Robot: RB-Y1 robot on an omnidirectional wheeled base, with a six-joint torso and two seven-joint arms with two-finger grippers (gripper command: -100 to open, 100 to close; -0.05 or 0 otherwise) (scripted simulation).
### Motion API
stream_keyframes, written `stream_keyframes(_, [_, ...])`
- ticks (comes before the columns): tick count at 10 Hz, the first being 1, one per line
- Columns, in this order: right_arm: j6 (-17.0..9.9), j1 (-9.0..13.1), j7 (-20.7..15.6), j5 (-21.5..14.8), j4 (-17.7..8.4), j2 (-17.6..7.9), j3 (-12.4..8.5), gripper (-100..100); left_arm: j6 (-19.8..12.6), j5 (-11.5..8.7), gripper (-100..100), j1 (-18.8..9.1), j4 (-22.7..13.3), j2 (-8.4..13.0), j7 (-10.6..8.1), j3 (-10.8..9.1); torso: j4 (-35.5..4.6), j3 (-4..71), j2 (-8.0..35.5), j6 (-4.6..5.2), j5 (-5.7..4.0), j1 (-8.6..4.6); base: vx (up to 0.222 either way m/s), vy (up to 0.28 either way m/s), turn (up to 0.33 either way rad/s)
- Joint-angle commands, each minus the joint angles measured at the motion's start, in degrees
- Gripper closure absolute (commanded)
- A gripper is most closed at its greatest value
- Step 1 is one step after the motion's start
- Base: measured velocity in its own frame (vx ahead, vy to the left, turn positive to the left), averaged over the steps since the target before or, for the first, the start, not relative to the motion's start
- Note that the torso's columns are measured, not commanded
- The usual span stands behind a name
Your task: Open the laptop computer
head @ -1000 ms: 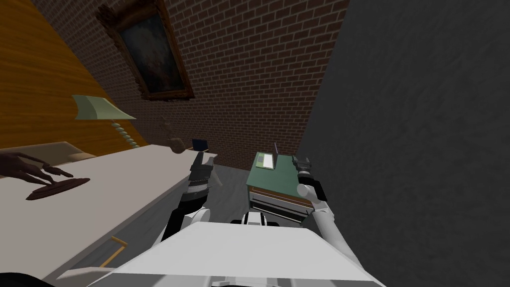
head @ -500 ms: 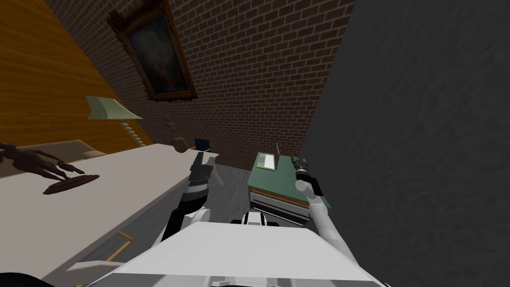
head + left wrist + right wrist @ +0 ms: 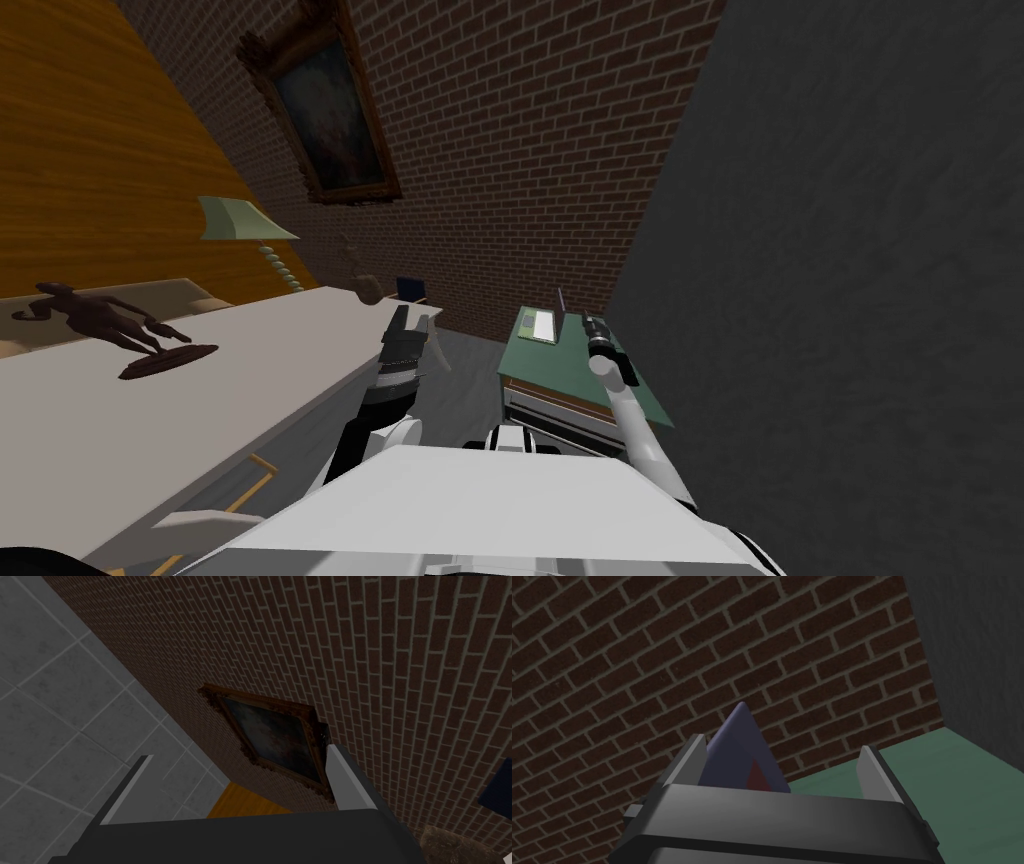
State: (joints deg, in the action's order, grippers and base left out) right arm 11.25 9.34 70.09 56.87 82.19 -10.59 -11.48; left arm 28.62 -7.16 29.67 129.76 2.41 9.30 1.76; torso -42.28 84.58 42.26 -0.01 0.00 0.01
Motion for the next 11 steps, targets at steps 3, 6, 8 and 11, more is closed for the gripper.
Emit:
stream_keyframes(3, [-2.7, 4.7, 7.6, 6.9, -5.5, 5.0, -1.5, -100, 0.0, 0.0, 0, 0.0, 0.0, 0.0, 0.0, 0.0, 0.0, 0.0, 0.0, 0.02, 0.0, -0.02, 0.026, -0.01, 0.058])
stream_keyframes(6, [-3.7, 6.4, 10.3, 9.4, -7.4, 9.8, -2.0, -100, 0.0, 0.0, 0, 0.0, 0.0, 0.0, 0.0, 0.0, 0.0, 0.0, 0.0, 0.01, 0.0, 0.0, 0.026, -0.01, 0.033])
stream_keyframes(8, [-3.9, 6.6, 10.7, 9.9, -7.8, 11.3, -2.1, -100, 0.0, 0.0, 0, 0.0, 0.0, 0.0, 0.0, 0.0, 0.1, 0.0, -0.1, -0.06, -0.02, 0.0, 0.025, -0.006, 0.012])
stream_keyframes(11, [-5.0, 7.5, 9.9, 9.9, -7.7, 11.4, -3.4, -100, 0.0, 0.0, 0, 0.0, 0.0, 0.0, 0.0, 0.0, 0.0, 0.1, -0.1, 0.02, 0.0, -0.01, 0.039, 0.003, -0.041])
